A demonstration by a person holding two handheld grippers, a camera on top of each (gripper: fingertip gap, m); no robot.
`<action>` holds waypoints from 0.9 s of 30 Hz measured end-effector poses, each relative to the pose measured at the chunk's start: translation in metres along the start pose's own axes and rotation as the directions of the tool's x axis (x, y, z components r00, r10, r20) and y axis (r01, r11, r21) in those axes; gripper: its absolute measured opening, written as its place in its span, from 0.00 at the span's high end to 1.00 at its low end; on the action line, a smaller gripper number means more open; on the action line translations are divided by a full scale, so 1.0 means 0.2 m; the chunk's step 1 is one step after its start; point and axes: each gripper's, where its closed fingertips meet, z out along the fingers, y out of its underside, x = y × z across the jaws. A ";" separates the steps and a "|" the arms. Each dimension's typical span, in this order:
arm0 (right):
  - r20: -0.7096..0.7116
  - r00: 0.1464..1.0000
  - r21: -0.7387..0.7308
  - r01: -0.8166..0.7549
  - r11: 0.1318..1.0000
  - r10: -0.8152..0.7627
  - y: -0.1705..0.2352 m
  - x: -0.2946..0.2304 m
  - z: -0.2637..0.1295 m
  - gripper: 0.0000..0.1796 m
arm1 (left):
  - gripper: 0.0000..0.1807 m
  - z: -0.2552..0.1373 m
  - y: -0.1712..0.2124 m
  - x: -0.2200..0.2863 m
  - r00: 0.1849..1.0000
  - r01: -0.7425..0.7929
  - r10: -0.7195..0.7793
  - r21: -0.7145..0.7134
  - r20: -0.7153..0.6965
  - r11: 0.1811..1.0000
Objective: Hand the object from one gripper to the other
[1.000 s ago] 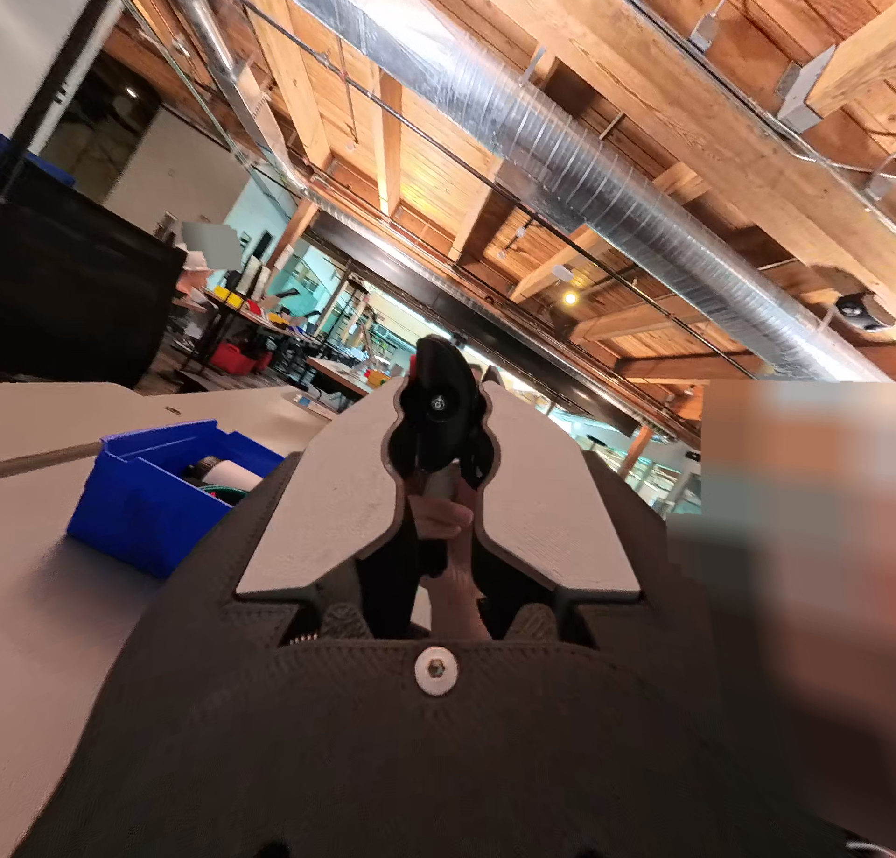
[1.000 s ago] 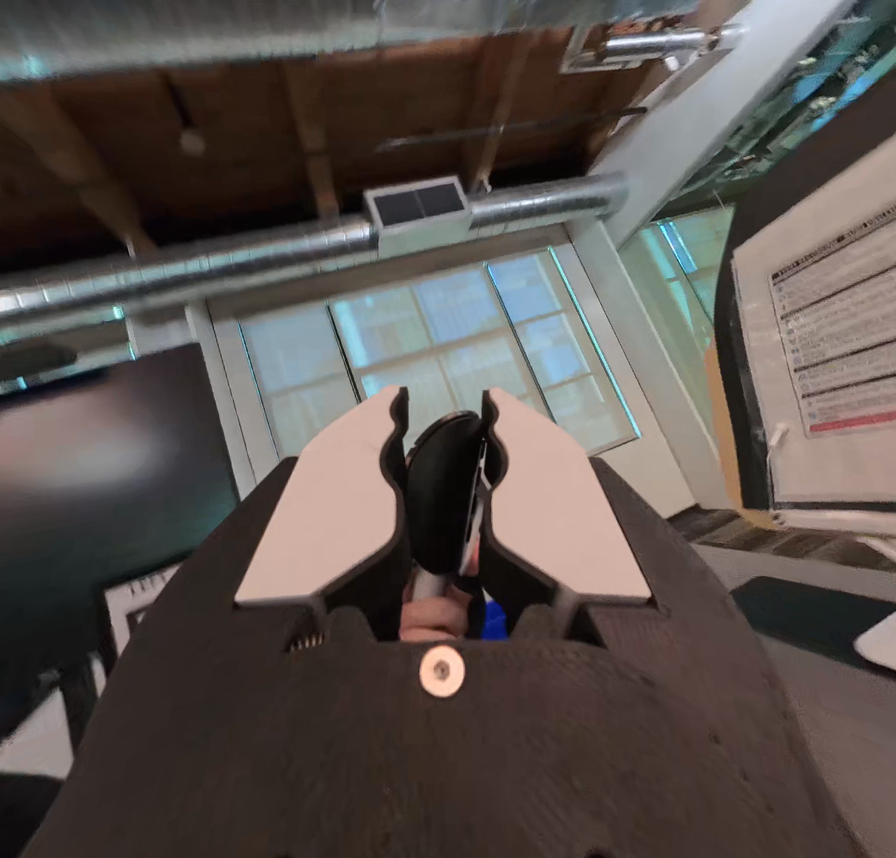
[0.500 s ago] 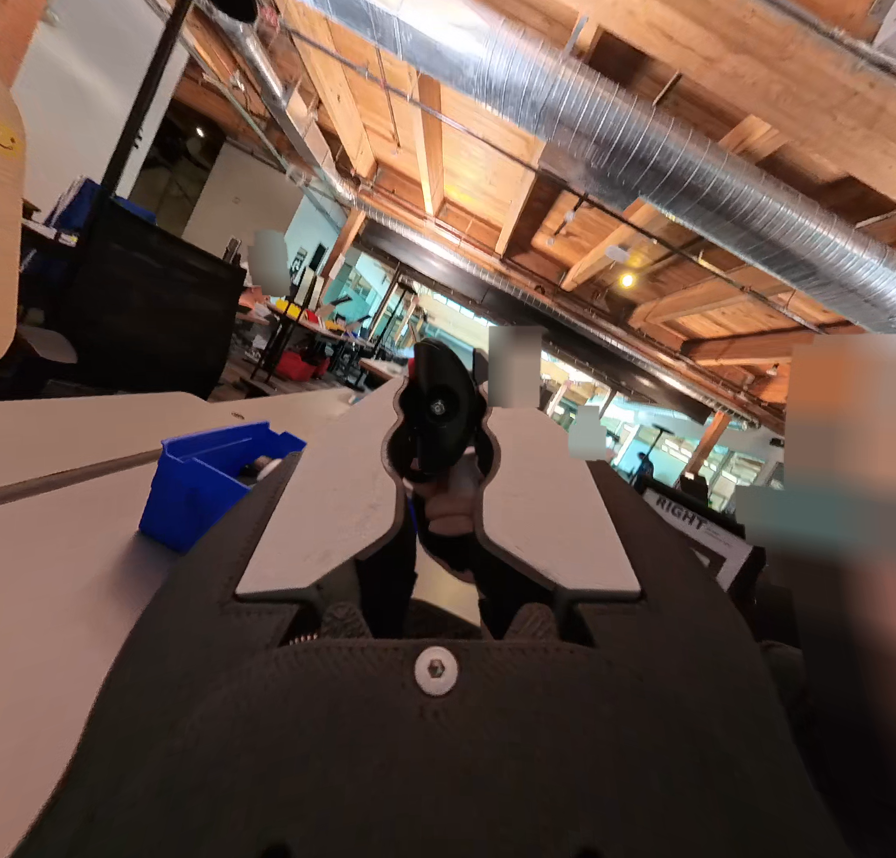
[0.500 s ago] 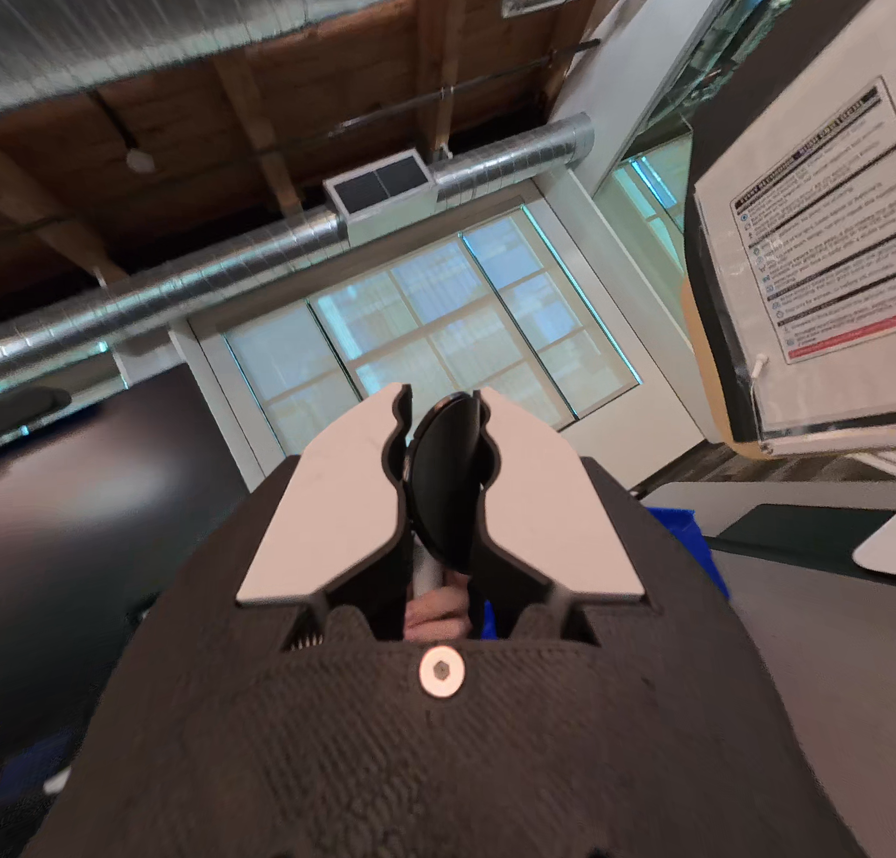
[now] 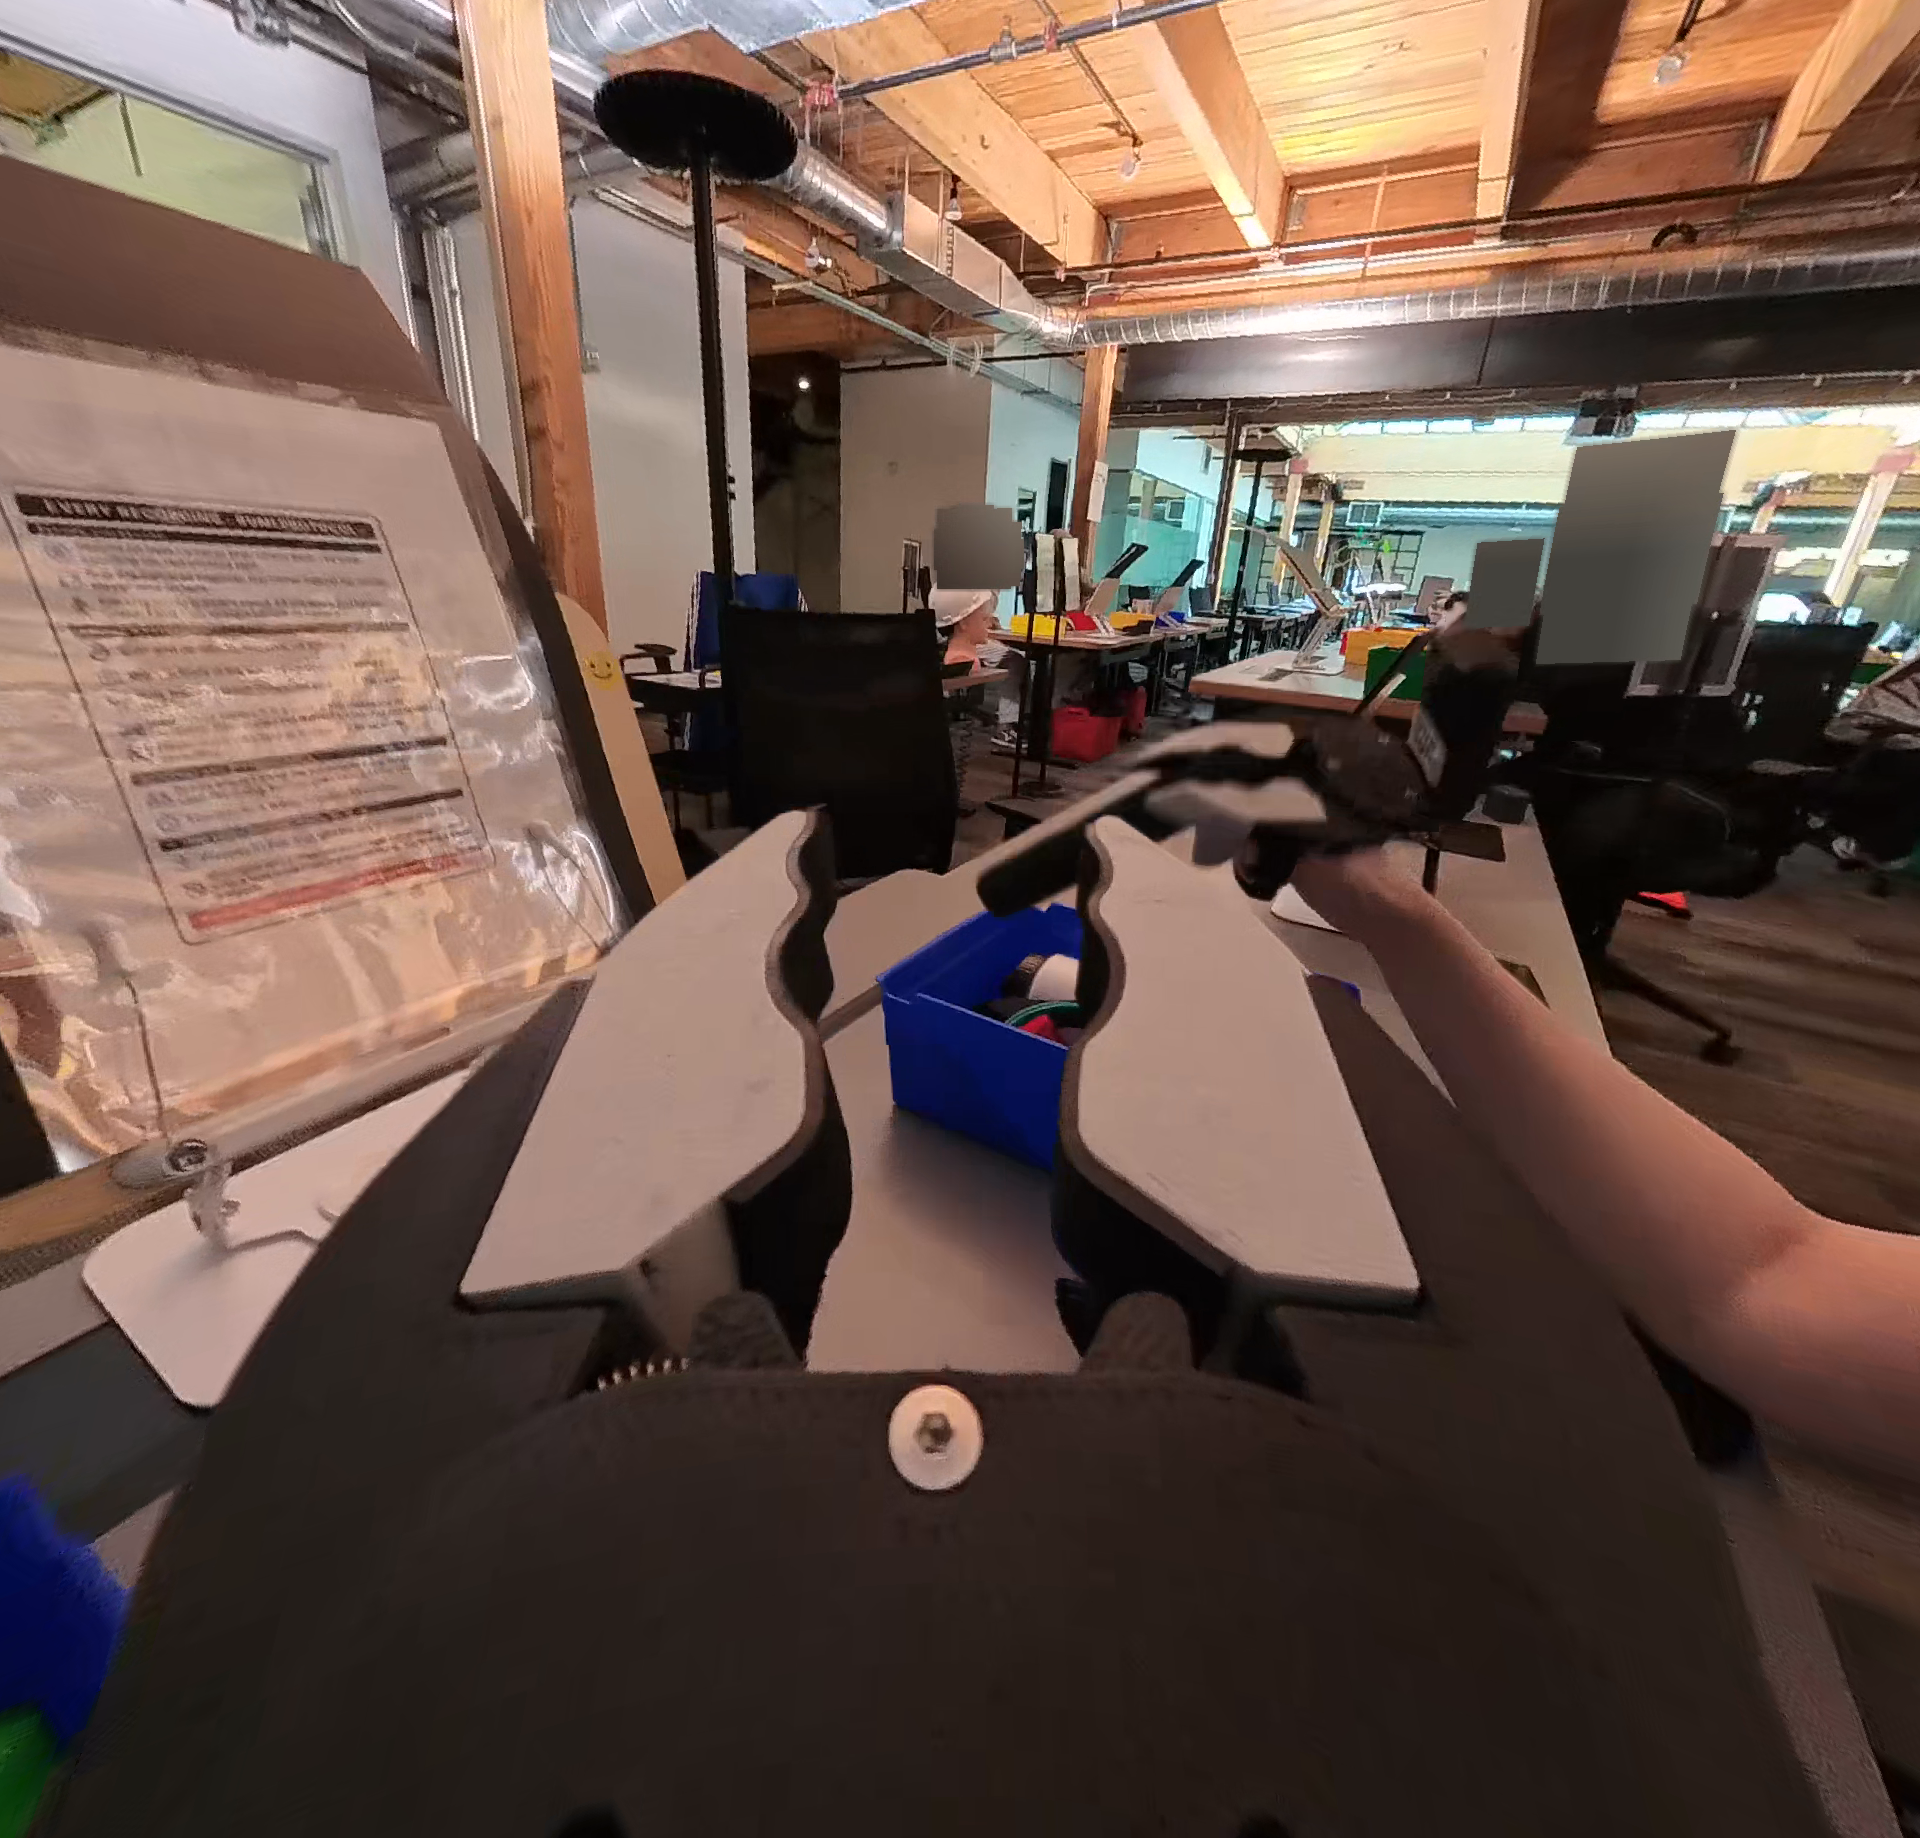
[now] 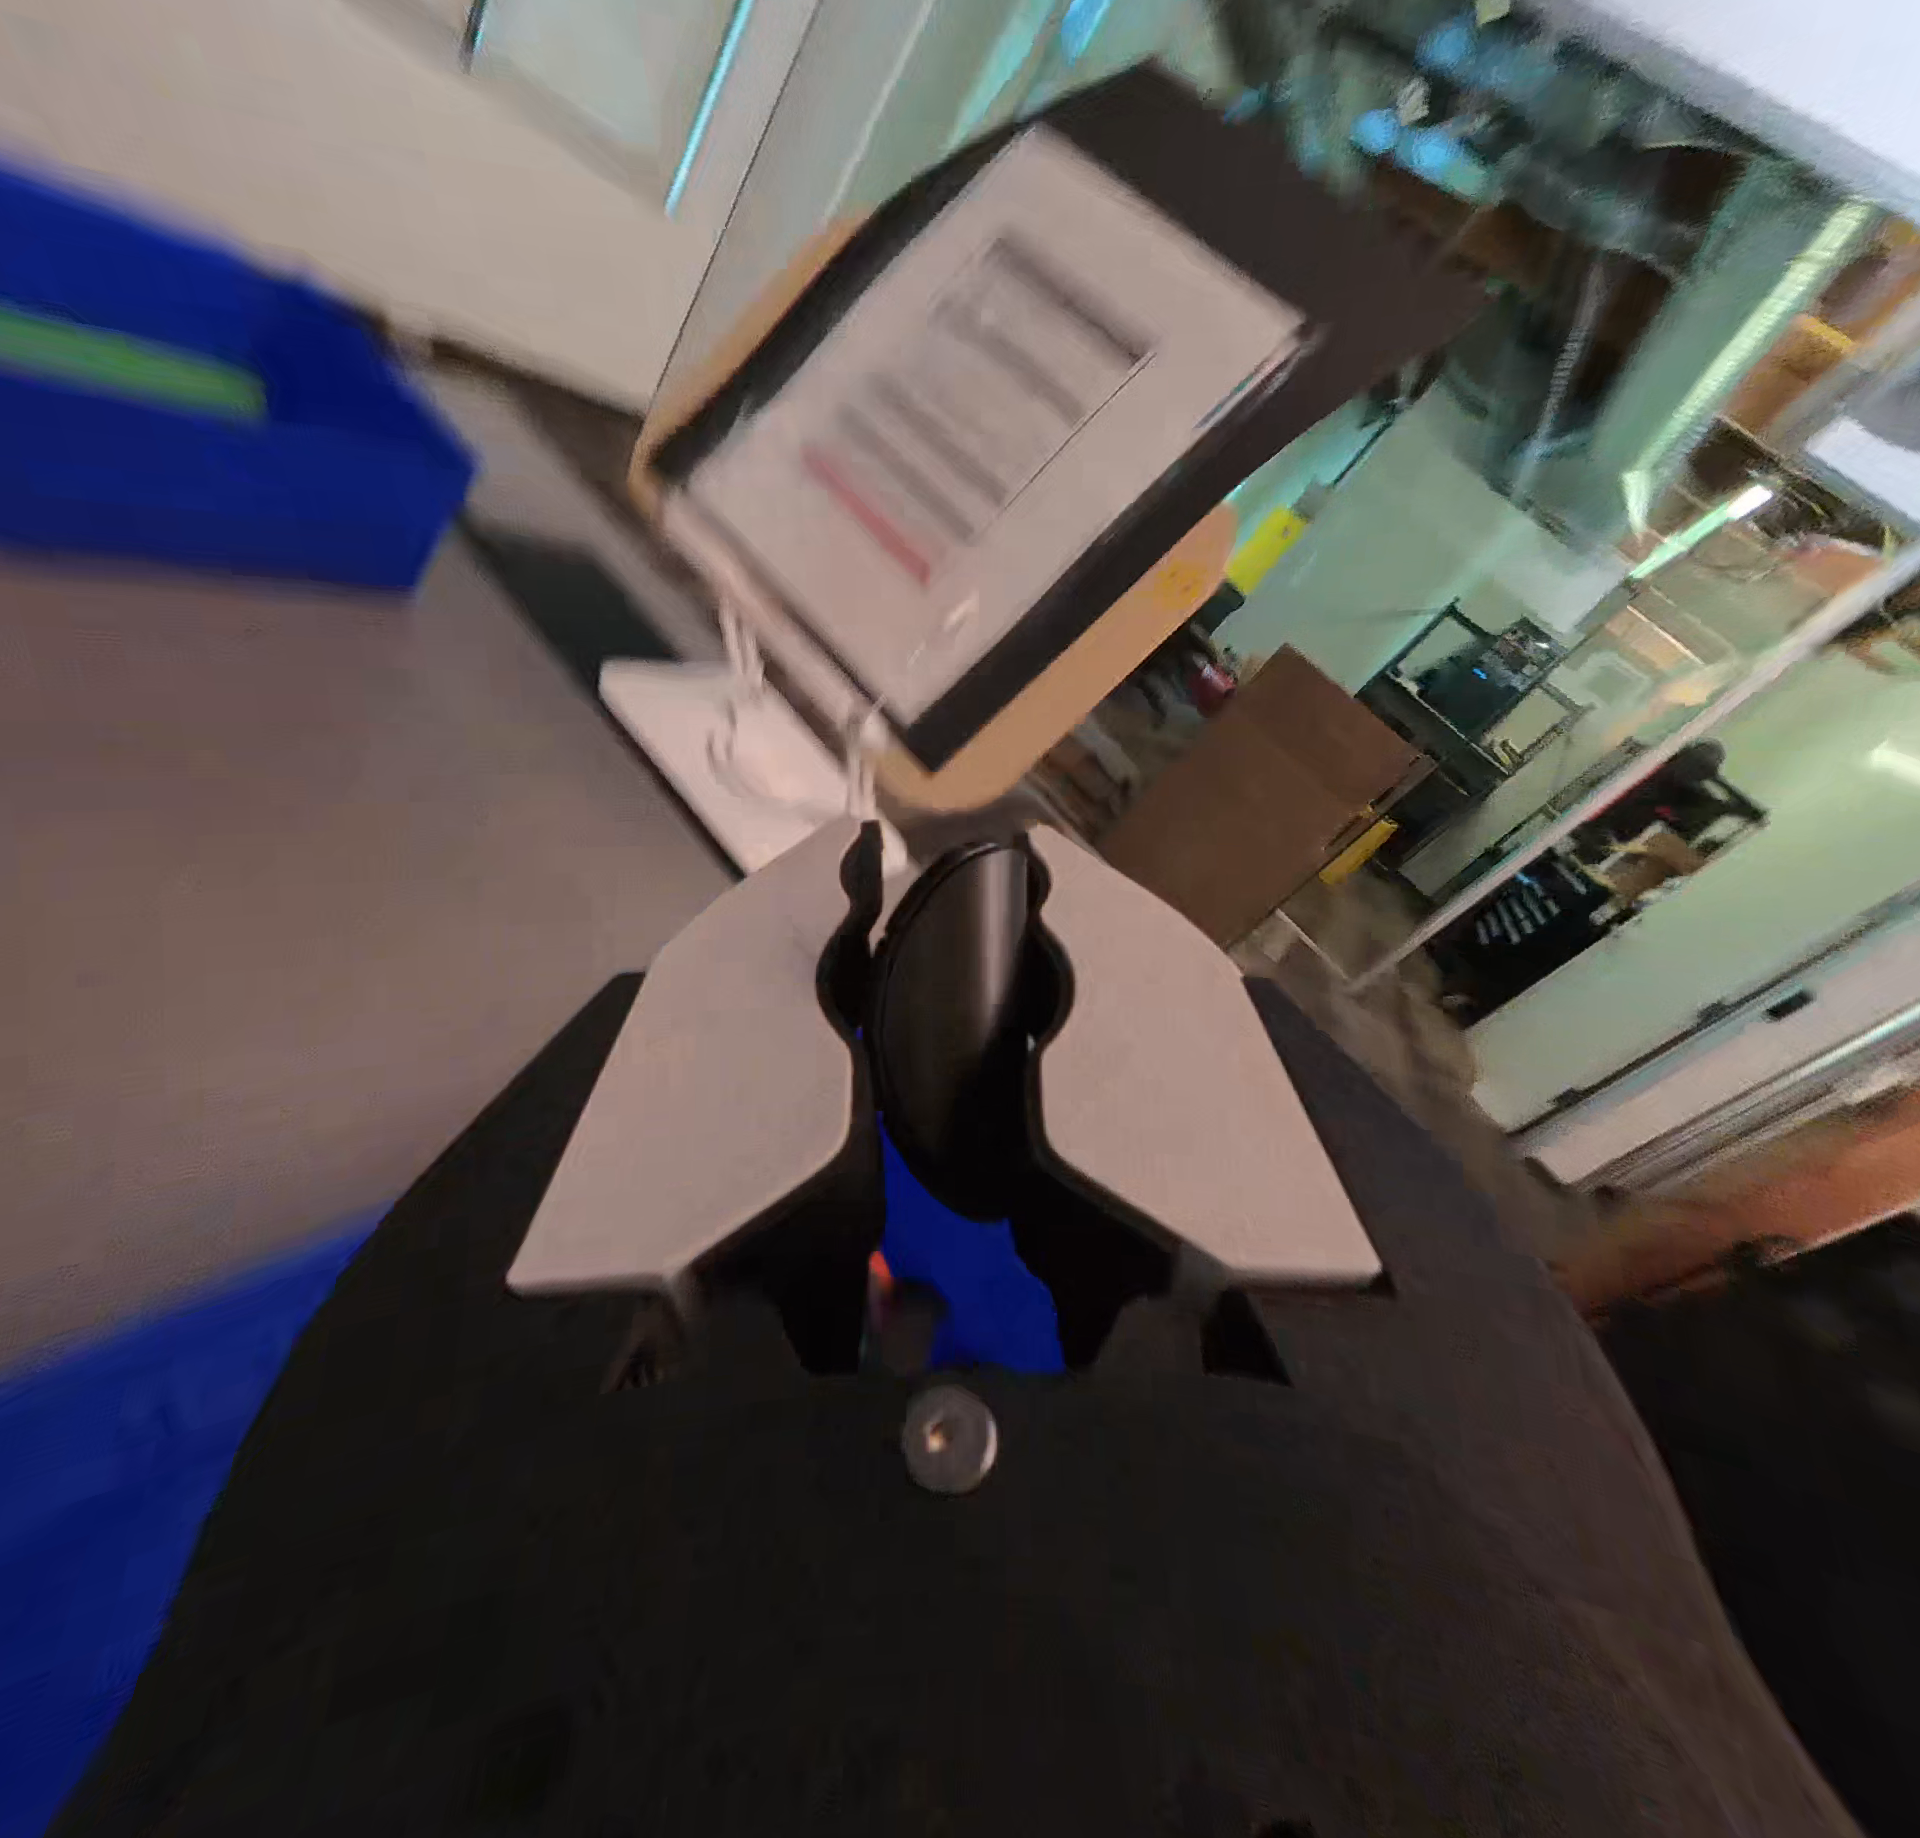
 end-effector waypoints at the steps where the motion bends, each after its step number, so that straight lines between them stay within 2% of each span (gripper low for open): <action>1: 0.045 0.996 -0.039 0.077 0.996 -0.075 0.07 -0.04 0.01 0.86 | 0.76 -0.01 -0.02 -0.01 1.000 0.001 -0.001 0.010 0.002 1.000; 4: 0.191 0.958 -0.077 0.234 0.969 -0.216 0.25 -0.17 0.04 0.86 | 0.77 -0.03 -0.04 -0.01 1.000 0.010 -0.010 0.026 -0.007 1.000; 8: 0.341 0.885 -0.107 0.372 0.922 -0.317 0.42 -0.32 0.08 0.85 | 0.78 -0.03 -0.03 0.00 1.000 0.014 -0.013 0.024 -0.018 1.000; 10: 0.347 0.860 -0.128 0.439 0.889 -0.374 0.47 -0.34 0.11 0.86 | 0.78 -0.03 -0.03 0.01 1.000 0.011 -0.010 0.024 -0.024 1.000; 13: 0.351 0.859 -0.140 0.442 0.886 -0.373 0.47 -0.37 0.13 0.85 | 0.78 -0.02 -0.03 0.00 1.000 0.006 -0.005 0.016 -0.021 1.000; 19: 0.452 0.863 -0.255 0.368 0.894 -0.226 0.53 -0.41 0.04 0.82 | 0.77 -0.04 -0.05 -0.01 1.000 0.018 -0.017 0.030 -0.016 0.999; 24: 0.517 0.856 -0.353 0.228 0.907 -0.014 0.59 -0.49 -0.02 0.72 | 0.77 -0.06 -0.07 -0.02 1.000 0.024 -0.023 0.042 -0.010 0.999; 27: 0.513 0.858 -0.378 0.184 0.908 0.040 0.62 -0.49 -0.04 0.71 | 0.77 -0.07 -0.08 -0.02 1.000 0.028 -0.027 0.043 -0.006 0.999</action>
